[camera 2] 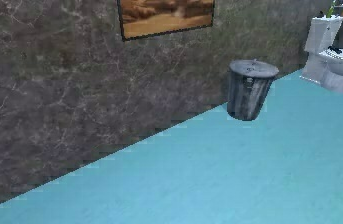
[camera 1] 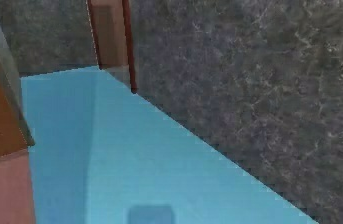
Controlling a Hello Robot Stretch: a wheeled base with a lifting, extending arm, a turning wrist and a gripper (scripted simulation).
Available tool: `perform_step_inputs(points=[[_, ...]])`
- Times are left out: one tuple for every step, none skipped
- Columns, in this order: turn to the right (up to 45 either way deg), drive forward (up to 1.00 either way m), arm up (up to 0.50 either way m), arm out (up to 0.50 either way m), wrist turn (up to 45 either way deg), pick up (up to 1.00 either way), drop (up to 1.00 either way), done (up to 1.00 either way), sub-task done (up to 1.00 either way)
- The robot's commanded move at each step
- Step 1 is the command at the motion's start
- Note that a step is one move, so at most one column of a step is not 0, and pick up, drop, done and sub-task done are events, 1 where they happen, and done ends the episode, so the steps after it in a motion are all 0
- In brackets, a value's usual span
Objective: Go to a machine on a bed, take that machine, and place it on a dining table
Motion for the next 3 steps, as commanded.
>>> perform_step_inputs(points=[[0.0,0.45,0.0,0.0,0.0,0.0,0.0,0.0,0.0],[-33.0,0.0,0.0,0.0,0.0,0.0,0.0,0.0,0.0],[0.0,0.4,0.0,0.0,0.0,0.0,0.0,0.0,0.0]])
